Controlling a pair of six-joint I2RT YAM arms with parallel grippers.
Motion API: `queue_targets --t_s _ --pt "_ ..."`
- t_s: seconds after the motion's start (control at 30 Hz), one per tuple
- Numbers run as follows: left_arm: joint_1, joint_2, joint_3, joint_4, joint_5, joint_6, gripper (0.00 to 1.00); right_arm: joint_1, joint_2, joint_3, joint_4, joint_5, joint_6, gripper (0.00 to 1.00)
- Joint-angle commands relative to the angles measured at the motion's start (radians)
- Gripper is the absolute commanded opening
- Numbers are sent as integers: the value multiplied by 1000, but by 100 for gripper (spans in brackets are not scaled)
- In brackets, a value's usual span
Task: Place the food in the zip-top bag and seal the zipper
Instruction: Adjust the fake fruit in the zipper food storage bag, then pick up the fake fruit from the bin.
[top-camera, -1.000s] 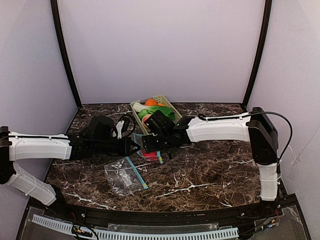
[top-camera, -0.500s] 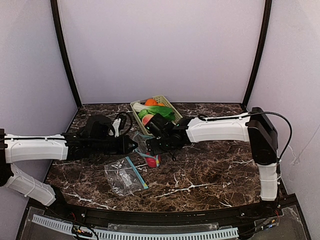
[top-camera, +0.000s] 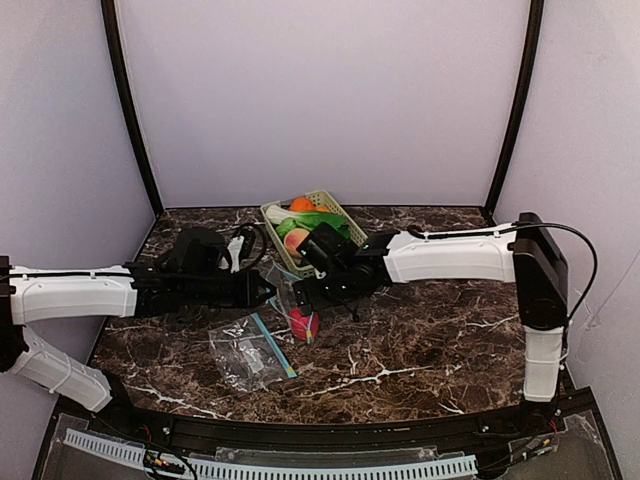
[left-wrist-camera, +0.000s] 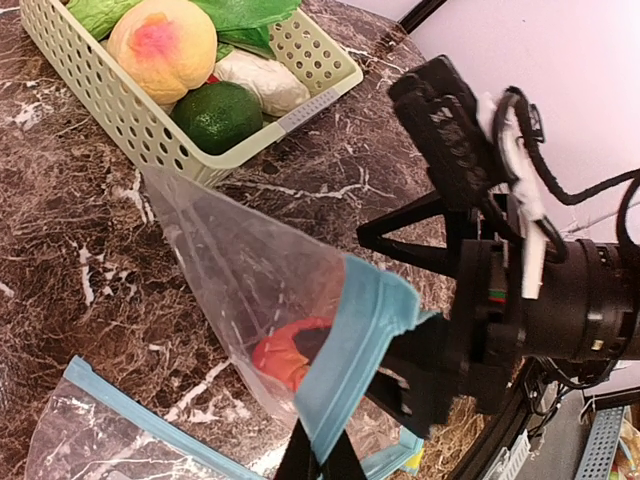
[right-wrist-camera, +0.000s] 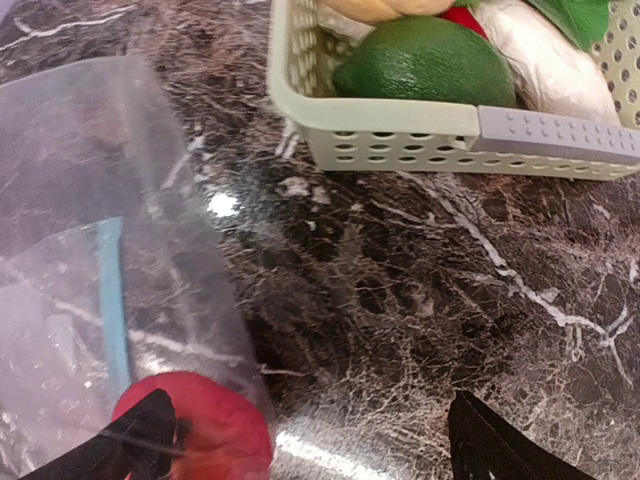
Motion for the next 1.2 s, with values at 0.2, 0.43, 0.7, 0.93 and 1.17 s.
queue_targets --t_s 0.2,0.43,0.7,0.93,1.17 --pt "162 77 207 -268 290 264 1 4 -357 -181 206 -296 -137 98" --pt "226 118 304 -436 378 479 1 1 -469 -233 262 -331 -169 98" --pt "312 95 281 -418 435 530 1 -22 -430 -165 291 -332 -168 99" --pt "398 26 257 -435 365 489 1 -79 -256 -24 148 -170 -135 94" --pt "485 -23 228 -450 302 472 1 -140 -83 112 108 -137 -185 91"
